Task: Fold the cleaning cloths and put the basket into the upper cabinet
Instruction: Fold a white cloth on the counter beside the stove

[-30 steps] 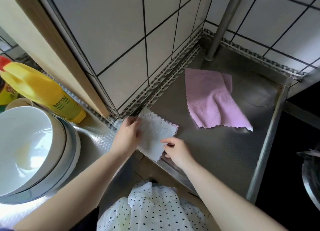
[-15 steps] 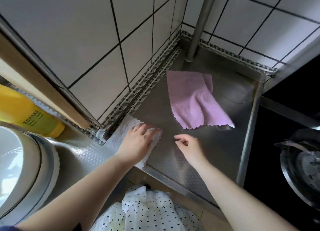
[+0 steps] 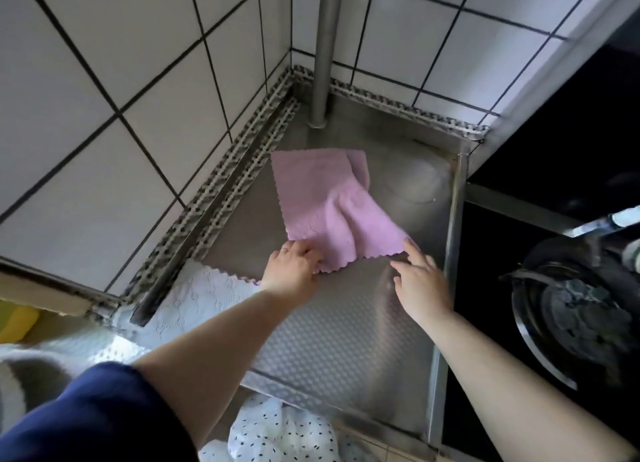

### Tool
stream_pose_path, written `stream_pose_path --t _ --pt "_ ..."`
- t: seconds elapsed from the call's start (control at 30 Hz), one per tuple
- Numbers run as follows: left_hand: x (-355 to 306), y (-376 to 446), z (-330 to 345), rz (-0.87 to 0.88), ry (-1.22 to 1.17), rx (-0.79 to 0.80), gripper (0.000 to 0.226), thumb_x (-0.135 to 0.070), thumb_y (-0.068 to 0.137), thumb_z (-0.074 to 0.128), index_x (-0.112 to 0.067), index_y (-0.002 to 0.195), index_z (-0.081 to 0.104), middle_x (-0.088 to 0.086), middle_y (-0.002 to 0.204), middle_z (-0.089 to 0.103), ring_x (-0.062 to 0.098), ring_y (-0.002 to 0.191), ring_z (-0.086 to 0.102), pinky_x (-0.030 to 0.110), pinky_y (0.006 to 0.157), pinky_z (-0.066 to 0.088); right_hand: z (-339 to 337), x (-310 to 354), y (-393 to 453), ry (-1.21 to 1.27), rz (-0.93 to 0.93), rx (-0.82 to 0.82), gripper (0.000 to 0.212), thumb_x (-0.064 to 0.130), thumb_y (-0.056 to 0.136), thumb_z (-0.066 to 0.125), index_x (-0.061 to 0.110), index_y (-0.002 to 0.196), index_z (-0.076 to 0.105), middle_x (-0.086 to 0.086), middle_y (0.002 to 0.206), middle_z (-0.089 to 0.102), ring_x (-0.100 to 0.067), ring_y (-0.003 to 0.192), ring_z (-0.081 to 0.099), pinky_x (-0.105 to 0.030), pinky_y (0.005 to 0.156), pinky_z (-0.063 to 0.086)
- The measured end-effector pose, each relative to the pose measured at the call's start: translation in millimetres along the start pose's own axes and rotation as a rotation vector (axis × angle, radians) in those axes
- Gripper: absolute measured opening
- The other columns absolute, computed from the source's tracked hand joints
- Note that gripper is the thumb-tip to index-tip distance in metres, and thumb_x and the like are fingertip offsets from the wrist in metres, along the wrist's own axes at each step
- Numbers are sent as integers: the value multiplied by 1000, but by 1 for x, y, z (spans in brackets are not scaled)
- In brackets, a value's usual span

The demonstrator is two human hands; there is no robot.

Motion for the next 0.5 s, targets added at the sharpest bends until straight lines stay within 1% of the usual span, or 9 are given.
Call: stream_pose_path --t 0.07,0.1,0.17,0.2,0.27,0.33,0.4,0.43,0.5 --pt "1 3 0 -29 -36 -36 29 -26 84 53 -27 110 66 -1 119 56 25 113 49 36 88 45 1 -4 2 -59 3 22 42 17 87 55 15 129 53 1 156 22 -29 116 49 -35 95 41" --pt "1 4 -1 -41 -76 -42 28 -26 85 51 -24 107 67 1 114 58 27 108 52 37 87 47 2 -6 3 -39 8 26 46 16 88 54 13 134 47 2 156 21 -27 120 47 -34 97 39" --pt "2 6 -7 -70 -189 -51 30 -23 84 46 -18 103 67 7 107 62 31 100 56 39 82 49 2 -7 5 121 34 14 51 11 90 52 9 140 40 2 154 26 -22 129 44 -31 104 35" --pt "2 6 -13 -82 -245 -68 31 -23 83 44 -15 103 67 9 105 63 32 98 57 38 79 49 0 -7 5 208 42 -13 50 10 91 52 8 139 42 1 152 31 -20 130 44 -30 105 34" --pt "3 7 -29 -85 -321 -151 32 -24 81 44 -15 102 66 8 101 67 31 94 60 36 76 49 -9 -6 8 312 25 -112 43 9 89 56 5 132 51 -2 143 44 -20 125 50 -30 103 36" --pt "3 9 -50 -65 -366 -258 24 -15 84 51 -13 101 68 7 100 69 29 93 62 31 76 46 -26 -5 11 375 -18 -228 36 9 86 62 7 122 60 -2 131 55 -21 115 57 -30 98 42" --pt "3 12 -75 -24 -395 -351 22 -3 85 56 -8 102 68 9 102 69 29 94 62 24 77 40 -47 -5 16 410 -56 -297 31 10 83 66 9 114 65 -2 120 59 -22 106 60 -32 93 46" --pt "2 14 -90 7 -399 -386 22 0 85 56 -5 103 68 11 102 69 29 95 62 18 75 37 -60 -5 19 412 -74 -321 27 9 82 67 10 109 67 -2 115 61 -22 102 61 -32 89 47" --pt "0 17 -117 85 -365 -431 23 1 85 56 -4 104 67 12 103 69 29 95 63 13 74 33 -83 -6 26 405 -117 -371 19 6 79 69 8 98 66 -4 101 60 -25 93 61 -31 82 44"
Point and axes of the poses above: each hand's wrist, its own y-axis towards the middle knuckle, its own z-axis out of the palm, x = y × z, the point moved 2 cm from there along y, towards the middle knuckle
